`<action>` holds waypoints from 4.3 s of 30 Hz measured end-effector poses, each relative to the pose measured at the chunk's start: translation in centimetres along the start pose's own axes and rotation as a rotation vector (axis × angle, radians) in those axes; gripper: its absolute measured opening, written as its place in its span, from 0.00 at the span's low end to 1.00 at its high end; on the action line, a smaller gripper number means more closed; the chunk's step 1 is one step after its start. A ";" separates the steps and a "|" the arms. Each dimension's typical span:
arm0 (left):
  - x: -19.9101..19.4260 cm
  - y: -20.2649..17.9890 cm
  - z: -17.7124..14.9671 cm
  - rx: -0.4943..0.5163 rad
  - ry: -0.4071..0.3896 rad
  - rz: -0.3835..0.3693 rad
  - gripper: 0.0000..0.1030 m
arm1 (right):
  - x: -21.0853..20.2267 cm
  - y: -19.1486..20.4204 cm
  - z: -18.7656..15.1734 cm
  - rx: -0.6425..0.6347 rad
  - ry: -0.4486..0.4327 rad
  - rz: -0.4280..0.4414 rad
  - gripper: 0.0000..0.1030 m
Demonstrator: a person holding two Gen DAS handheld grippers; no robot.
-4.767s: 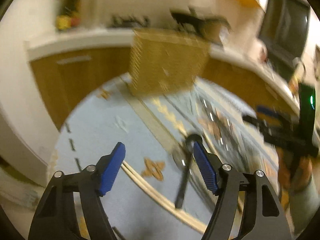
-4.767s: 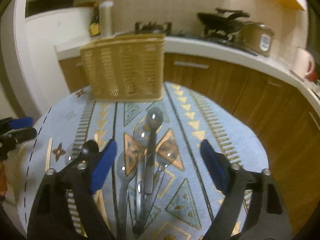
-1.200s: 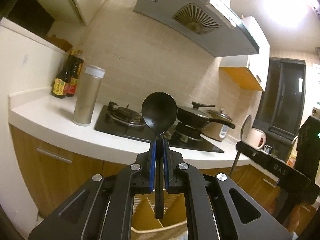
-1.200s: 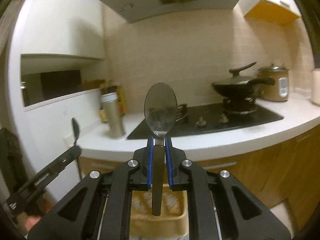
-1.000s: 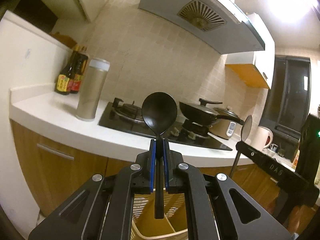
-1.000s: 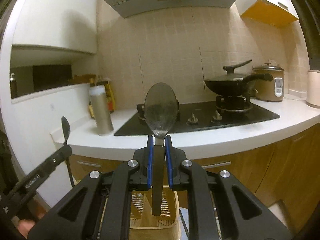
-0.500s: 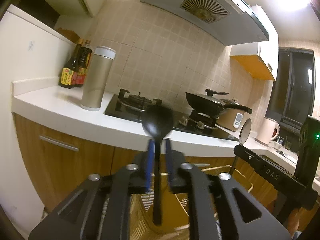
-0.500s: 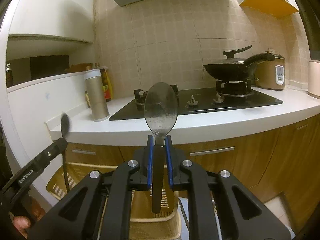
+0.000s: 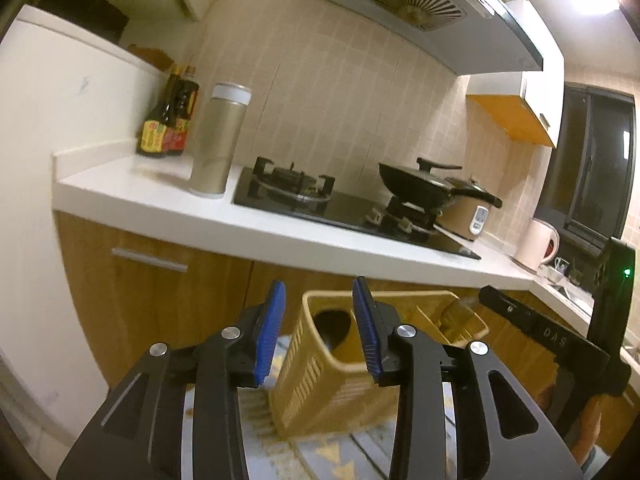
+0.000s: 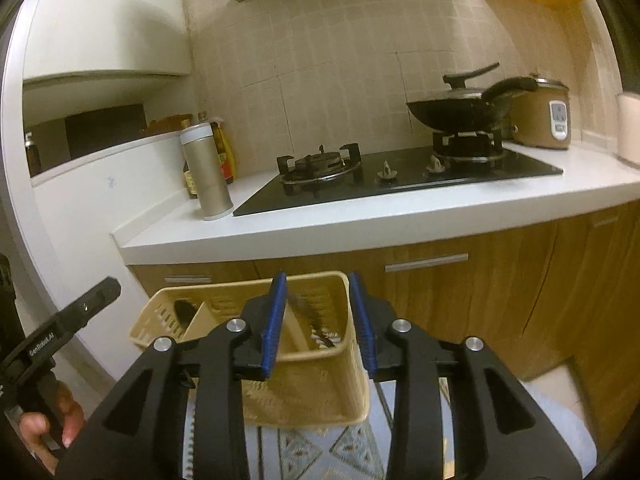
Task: Organize utensils
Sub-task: 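Open the left gripper to release the black spoon and return to the table, then close the left gripper on a clear plastic spoon handle and lift it, then carry the clear spoon with the left gripper into the tan basket and release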
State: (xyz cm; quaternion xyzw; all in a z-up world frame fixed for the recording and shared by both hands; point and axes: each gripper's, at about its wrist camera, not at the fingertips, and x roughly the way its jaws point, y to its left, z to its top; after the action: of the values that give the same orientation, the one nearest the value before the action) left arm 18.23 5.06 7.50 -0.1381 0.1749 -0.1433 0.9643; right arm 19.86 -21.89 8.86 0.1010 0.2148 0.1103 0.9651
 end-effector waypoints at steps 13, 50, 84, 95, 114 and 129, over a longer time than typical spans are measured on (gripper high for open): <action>-5.0 -1.9 -0.6 0.052 0.333 0.000 0.39 | -6.8 1.1 0.2 -0.040 0.124 -0.055 0.29; -3.0 -4.7 -16.3 0.178 0.934 -0.030 0.35 | 1.9 2.5 -14.1 -0.153 0.982 -0.048 0.29; -3.9 -5.8 -12.3 0.136 0.714 0.002 0.09 | -0.8 1.5 -11.2 -0.184 0.841 0.089 0.10; -6.8 -8.0 -3.0 0.151 0.322 -0.022 0.09 | -6.1 3.0 -4.3 -0.210 0.516 0.160 0.10; -1.1 -7.2 5.9 0.153 -0.191 -0.047 0.09 | -3.8 4.0 8.1 -0.176 -0.089 0.027 0.10; 5.6 -2.4 3.1 0.057 -0.135 -0.035 0.09 | 2.9 3.1 4.4 -0.231 -0.122 -0.031 0.10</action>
State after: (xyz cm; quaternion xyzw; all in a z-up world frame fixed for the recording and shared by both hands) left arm 23.92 1.71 9.41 -0.1228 0.1028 -0.1554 0.9748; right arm 23.87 -18.86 12.35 -0.0077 0.1431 0.1133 0.9832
